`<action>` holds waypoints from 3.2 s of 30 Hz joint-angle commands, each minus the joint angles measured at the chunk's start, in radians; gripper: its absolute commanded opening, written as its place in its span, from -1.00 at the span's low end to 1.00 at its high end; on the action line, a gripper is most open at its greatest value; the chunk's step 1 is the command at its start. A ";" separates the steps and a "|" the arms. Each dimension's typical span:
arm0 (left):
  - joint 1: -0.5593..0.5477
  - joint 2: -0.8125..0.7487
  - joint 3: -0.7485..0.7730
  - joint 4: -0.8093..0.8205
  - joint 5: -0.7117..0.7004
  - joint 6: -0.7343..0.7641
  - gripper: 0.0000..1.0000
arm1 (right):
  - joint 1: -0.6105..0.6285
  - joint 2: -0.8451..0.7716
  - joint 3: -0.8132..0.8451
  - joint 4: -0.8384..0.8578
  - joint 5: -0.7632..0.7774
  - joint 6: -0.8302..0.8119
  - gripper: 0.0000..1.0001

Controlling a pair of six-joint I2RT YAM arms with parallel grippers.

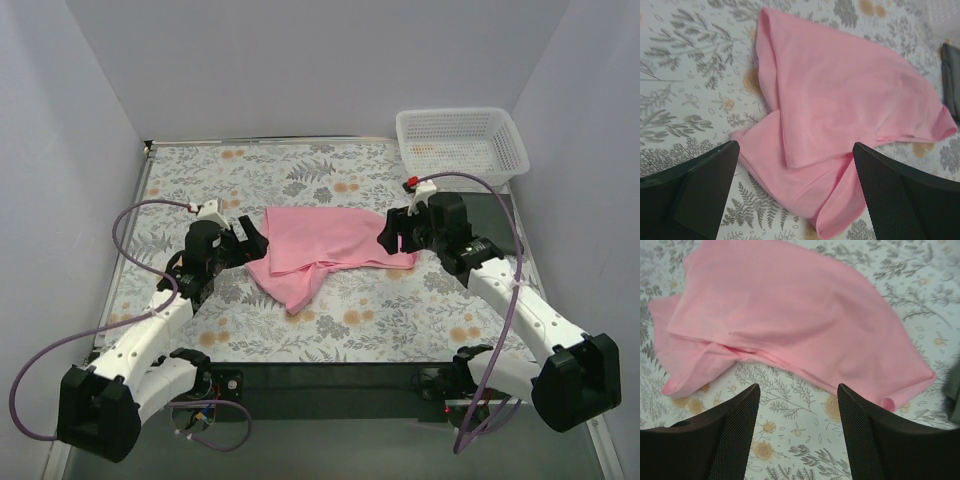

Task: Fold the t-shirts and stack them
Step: Move the tshirt to the center of the board

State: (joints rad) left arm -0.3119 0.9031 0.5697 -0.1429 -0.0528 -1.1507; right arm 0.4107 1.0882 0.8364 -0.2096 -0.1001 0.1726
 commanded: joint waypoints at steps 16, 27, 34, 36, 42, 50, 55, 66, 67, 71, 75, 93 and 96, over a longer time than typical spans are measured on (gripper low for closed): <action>-0.052 0.490 0.202 -0.112 0.257 -0.133 0.18 | 0.034 0.105 -0.103 0.016 -0.073 -0.016 0.17; -0.075 0.533 0.180 -0.132 0.205 -0.156 0.15 | 0.034 0.125 -0.100 -0.010 0.082 -0.025 0.17; -0.076 0.533 0.182 -0.072 0.232 -0.165 -0.33 | 0.056 0.164 -0.082 -0.010 -0.027 -0.048 0.11; -0.081 0.531 0.190 -0.066 0.241 -0.167 -0.55 | 0.059 0.165 -0.080 -0.010 -0.032 -0.047 0.10; -0.085 0.508 0.220 -0.047 0.252 -0.158 -1.00 | 0.065 0.151 -0.074 -0.007 -0.049 -0.036 0.09; -0.145 0.644 0.623 -0.057 0.304 -0.133 -1.00 | 0.069 -0.025 -0.115 0.079 -0.006 -0.010 0.05; -0.262 0.804 0.918 -0.055 0.341 -0.129 -1.00 | 0.069 -0.187 -0.172 0.128 0.102 -0.001 0.10; -0.291 0.860 1.211 -0.095 0.182 -0.025 -1.00 | 0.071 -0.262 -0.218 0.136 -0.010 -0.054 0.14; -0.289 0.853 1.216 -0.095 0.160 -0.017 -1.00 | 0.071 -0.217 -0.206 0.136 -0.054 -0.061 0.12; -0.288 0.833 1.182 -0.096 0.113 0.000 -1.00 | 0.091 -0.073 -0.163 0.154 -0.249 -0.041 0.06; -0.283 0.826 1.138 -0.090 0.081 -0.015 -1.00 | 0.180 0.064 -0.137 0.199 -0.245 0.057 0.07; -0.168 0.718 1.016 -0.089 0.022 0.012 -1.00 | 0.318 0.276 -0.059 0.145 0.334 -0.028 0.29; -0.145 0.697 1.010 -0.095 0.027 0.022 -1.00 | 0.269 0.250 -0.086 0.134 0.416 -0.048 0.29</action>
State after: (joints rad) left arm -0.4751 1.6920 1.5806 -0.2481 -0.0154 -1.1557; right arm 0.7208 1.3739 0.7570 -0.0299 0.1287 0.2028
